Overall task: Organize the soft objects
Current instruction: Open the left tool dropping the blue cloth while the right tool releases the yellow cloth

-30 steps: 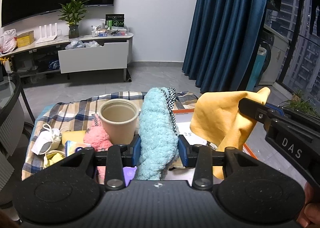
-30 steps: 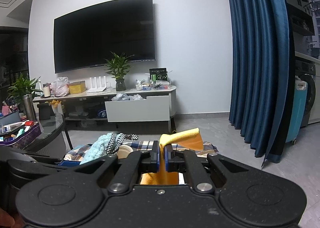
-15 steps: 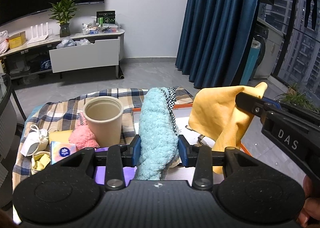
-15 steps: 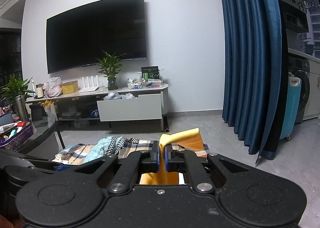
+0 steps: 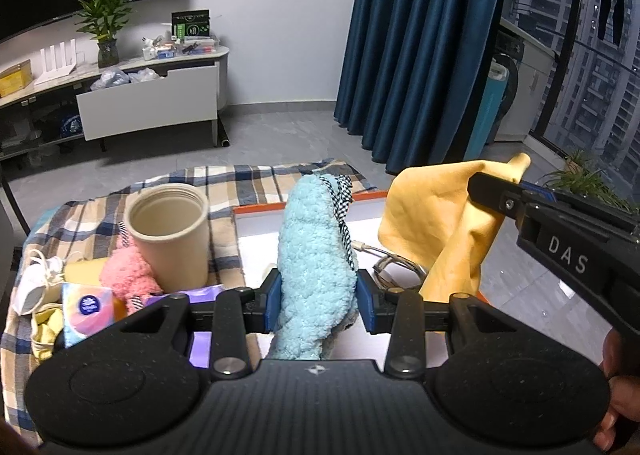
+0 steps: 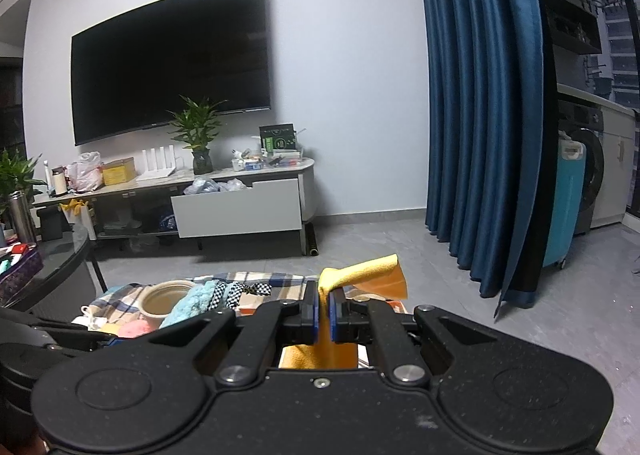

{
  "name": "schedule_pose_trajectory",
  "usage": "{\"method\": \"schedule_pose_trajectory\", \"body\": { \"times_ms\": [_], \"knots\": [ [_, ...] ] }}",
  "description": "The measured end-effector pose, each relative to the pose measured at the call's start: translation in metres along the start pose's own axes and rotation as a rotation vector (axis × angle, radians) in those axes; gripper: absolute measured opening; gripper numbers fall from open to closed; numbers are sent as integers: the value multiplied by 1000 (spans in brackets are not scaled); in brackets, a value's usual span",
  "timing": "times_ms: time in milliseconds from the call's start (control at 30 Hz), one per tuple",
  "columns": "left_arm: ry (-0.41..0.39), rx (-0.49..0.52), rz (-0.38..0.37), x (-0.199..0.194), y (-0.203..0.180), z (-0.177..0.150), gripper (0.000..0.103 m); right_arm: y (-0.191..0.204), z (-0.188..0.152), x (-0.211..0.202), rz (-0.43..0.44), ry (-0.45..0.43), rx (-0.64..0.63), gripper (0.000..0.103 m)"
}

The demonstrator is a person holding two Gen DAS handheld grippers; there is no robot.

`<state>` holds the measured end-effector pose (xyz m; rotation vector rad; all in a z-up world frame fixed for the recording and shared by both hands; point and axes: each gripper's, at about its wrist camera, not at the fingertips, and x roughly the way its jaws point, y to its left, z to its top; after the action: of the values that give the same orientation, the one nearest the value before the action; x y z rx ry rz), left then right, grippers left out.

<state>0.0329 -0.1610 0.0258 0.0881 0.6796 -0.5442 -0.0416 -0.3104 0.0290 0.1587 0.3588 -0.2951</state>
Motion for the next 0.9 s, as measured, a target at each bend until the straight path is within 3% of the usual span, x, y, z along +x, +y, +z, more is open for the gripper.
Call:
{"method": "schedule_pose_trajectory", "body": {
  "times_ms": [733,833,900],
  "knots": [
    [97,21,-75,48,-20,-8,43,-35,-10,44,-26,79,32,8],
    [104,21,-70,51,-22,-10,47,-38,-12,52,-25,96,31,30],
    [101,24,-57,51,-22,-11,55,-39,-13,53,-16,106,35,37]
  ]
}}
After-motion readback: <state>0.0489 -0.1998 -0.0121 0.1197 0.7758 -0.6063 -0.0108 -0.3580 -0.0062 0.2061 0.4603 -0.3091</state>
